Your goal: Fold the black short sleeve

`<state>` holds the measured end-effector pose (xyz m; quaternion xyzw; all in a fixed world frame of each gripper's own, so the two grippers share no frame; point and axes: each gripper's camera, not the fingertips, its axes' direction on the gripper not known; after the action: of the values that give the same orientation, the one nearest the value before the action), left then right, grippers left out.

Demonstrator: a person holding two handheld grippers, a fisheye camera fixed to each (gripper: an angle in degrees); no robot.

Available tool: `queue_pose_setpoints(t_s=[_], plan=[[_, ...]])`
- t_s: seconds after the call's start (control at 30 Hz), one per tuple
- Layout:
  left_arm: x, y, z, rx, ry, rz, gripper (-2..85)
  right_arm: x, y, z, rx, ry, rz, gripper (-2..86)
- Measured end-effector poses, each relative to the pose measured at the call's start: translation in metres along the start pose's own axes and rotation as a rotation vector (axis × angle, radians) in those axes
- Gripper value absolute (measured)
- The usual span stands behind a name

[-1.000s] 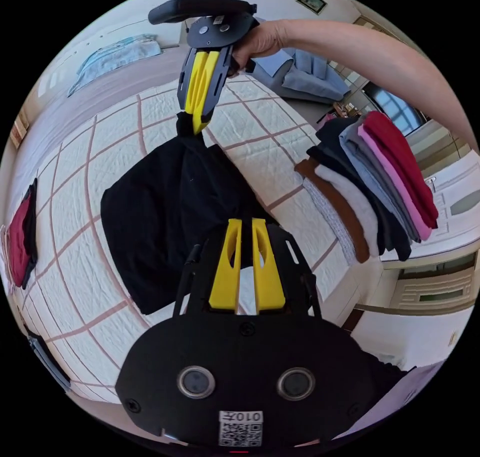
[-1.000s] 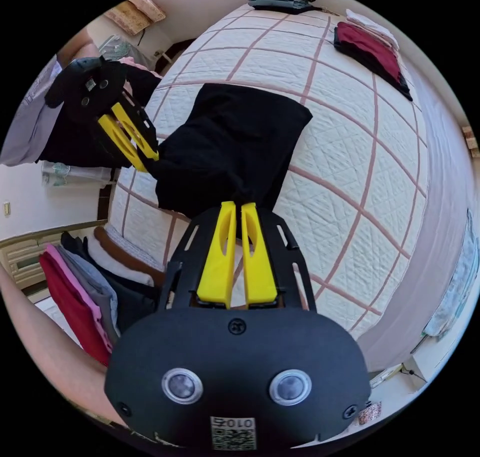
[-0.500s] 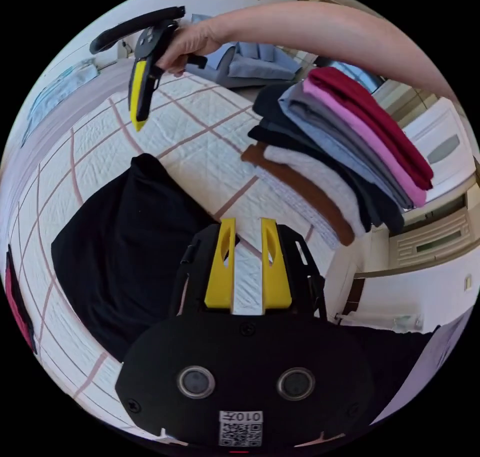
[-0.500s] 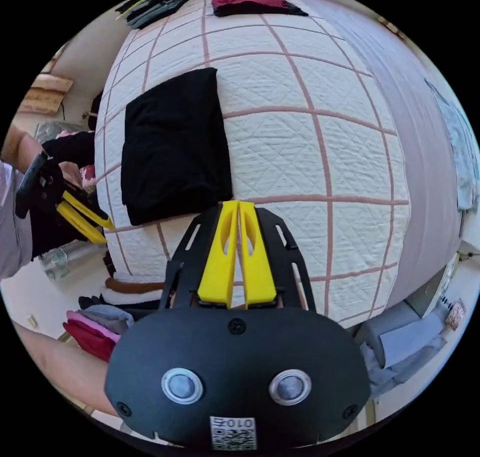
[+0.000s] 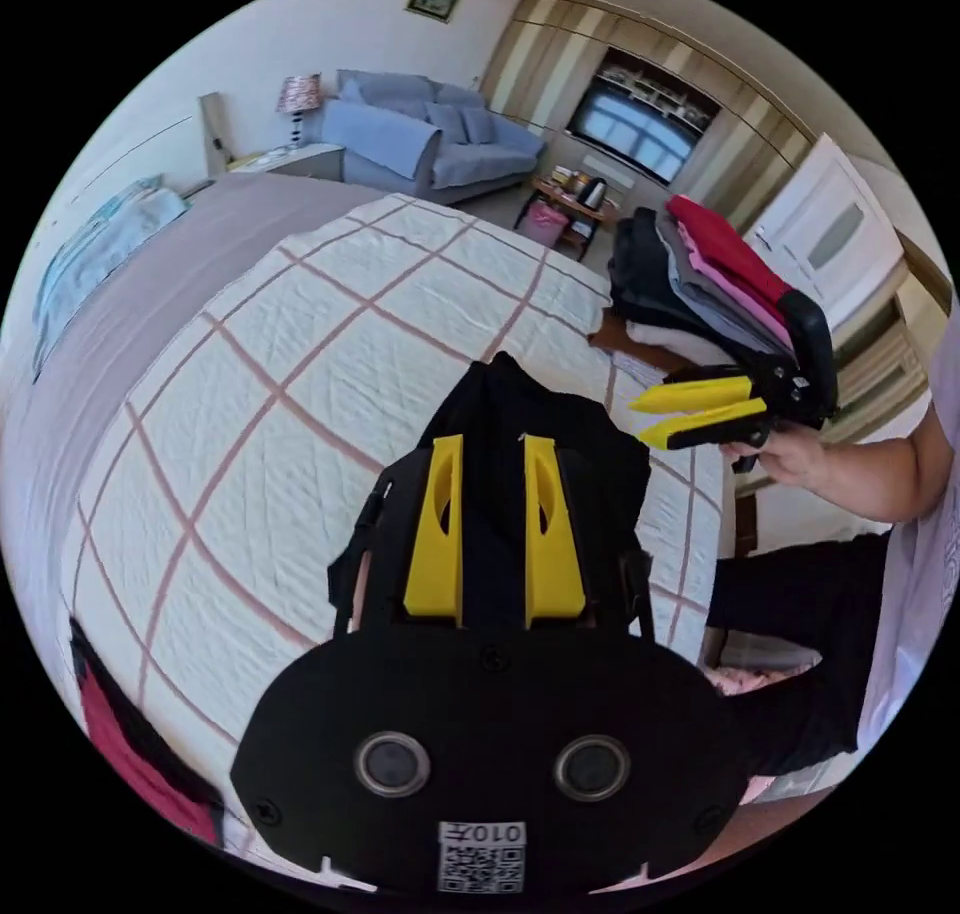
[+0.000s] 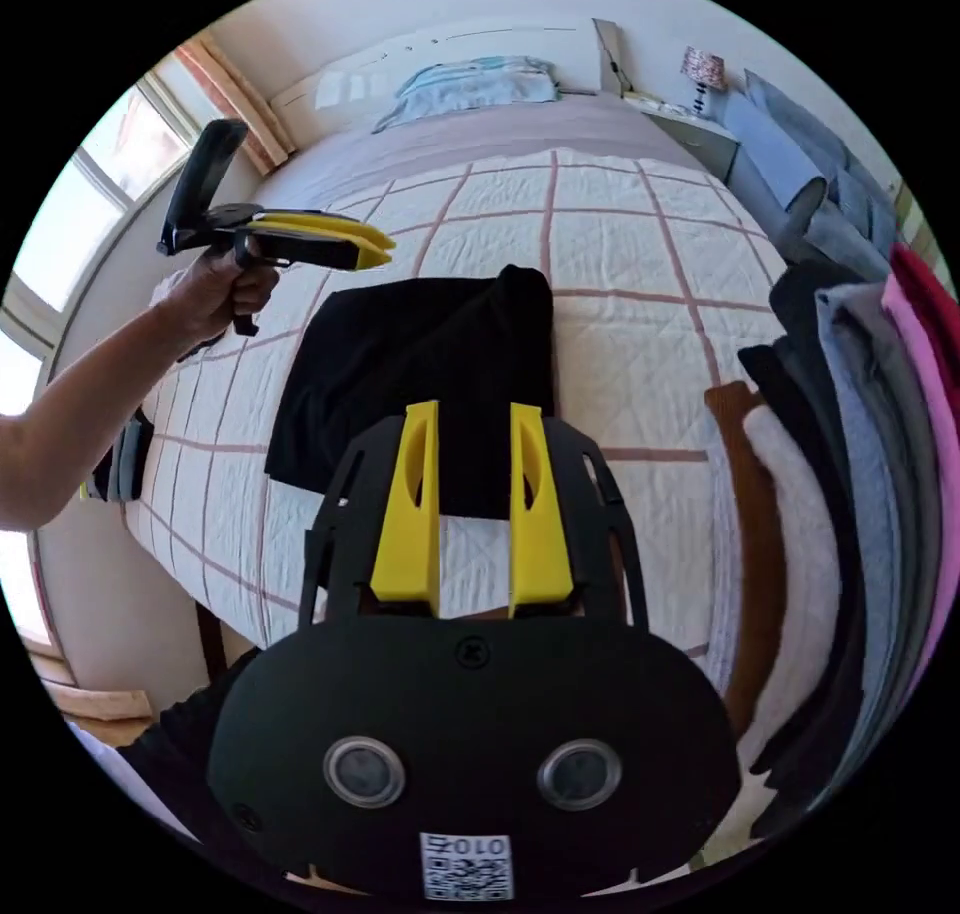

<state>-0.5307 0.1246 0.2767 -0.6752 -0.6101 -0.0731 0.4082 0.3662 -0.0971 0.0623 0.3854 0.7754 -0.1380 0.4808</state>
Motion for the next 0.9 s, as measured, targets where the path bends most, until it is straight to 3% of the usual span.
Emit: queue_pose_setpoints(t_s=[0.23,0.3,0.4,0.57,0.63,0.77,0.9], plan=[[-0.063,-0.126,0.071,-0.102,0.314,0.065,8.2,0.032,0.063,0.082,0.034,-0.132,0.208,4.1],[-0.066,-0.151,0.095,-0.234,0.391,0.062,6.9,0.036,0.073,0.098,0.035,-0.157,0.228,3.3],[-0.056,-0.178,0.123,-0.441,0.331,0.094,3.3,0.036,0.087,0.112,0.037,-0.148,0.218,2.6],[-0.057,-0.218,0.109,-0.462,0.35,-0.053,0.7,0.041,0.117,0.128,0.087,-0.184,0.218,2.2],[-0.053,-0.236,0.109,-0.548,0.228,-0.158,0.5,0.044,0.124,0.142,0.089,-0.207,0.238,2.2],[-0.035,-0.266,0.117,-0.544,0.021,-0.15,1.3,0.058,0.137,0.187,0.049,-0.29,0.338,2.2],[-0.026,-0.276,0.111,-0.428,0.024,-0.12,4.3,0.066,0.151,0.206,0.072,-0.326,0.441,2.5]])
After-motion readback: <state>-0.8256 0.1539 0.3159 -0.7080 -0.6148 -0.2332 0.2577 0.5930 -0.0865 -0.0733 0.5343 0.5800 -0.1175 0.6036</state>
